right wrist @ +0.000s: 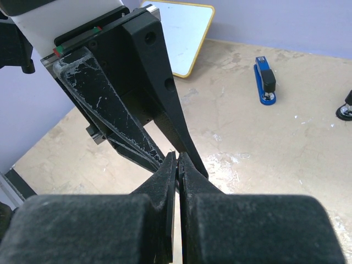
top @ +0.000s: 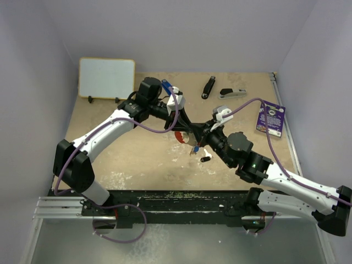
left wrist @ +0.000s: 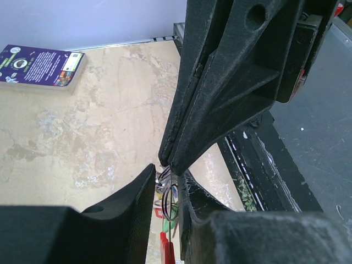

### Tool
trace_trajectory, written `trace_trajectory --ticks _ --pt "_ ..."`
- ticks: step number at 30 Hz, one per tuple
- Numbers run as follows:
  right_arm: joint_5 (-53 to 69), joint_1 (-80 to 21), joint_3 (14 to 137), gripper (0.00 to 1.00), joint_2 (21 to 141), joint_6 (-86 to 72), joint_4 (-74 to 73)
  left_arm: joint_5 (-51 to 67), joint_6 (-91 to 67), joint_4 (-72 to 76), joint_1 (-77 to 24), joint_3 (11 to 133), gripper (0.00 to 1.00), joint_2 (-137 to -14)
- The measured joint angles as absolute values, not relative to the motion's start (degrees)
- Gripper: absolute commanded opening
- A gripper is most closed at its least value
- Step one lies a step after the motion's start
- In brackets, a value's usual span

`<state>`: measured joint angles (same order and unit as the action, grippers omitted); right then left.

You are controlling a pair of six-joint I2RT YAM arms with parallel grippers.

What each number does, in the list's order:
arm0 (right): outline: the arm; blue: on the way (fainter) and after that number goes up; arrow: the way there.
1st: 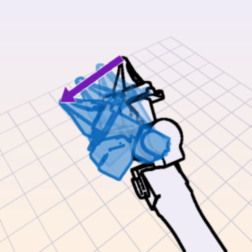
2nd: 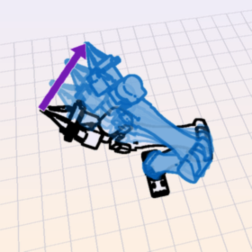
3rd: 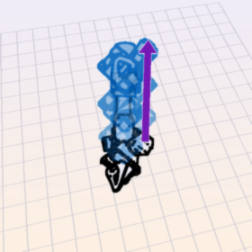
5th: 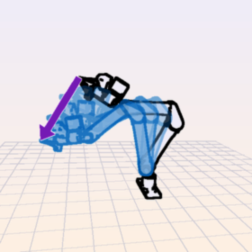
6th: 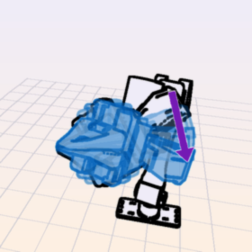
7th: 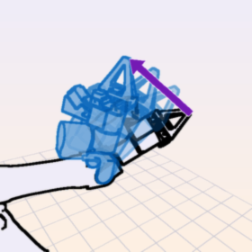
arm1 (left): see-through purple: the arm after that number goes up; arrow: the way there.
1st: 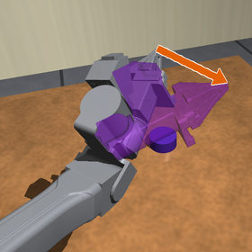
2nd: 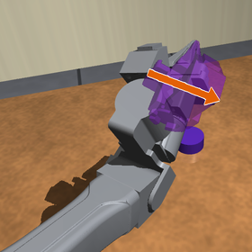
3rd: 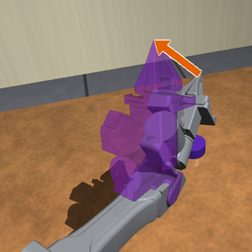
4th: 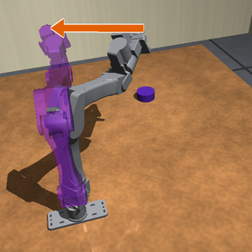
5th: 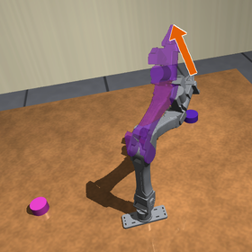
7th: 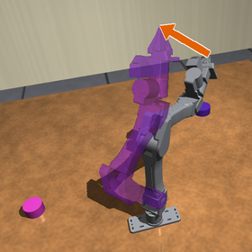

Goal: Put the keys on the keyring

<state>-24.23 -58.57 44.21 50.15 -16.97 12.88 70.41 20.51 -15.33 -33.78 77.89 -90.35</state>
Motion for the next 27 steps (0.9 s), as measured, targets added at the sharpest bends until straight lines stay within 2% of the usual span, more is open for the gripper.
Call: trace_trajectory --ticks 8,22,25,27 --pt "-24.53 -58.83 44.25 0.00 49.74 -16.97 12.69 71.00 20.18 -14.24 -33.78 77.43 0.04 -90.35" --pt "-24.99 -58.87 44.25 0.01 45.60 -17.43 13.37 70.06 20.82 -14.76 -33.76 76.05 0.04 -90.32" --pt "-24.51 -58.87 44.25 0.26 44.56 -17.50 11.29 68.31 25.34 -19.00 -33.76 76.55 0.04 -90.32" --pt "-24.23 -58.87 44.58 0.38 44.23 -17.43 8.34 66.50 29.87 -23.70 -33.76 77.97 0.04 -90.32"
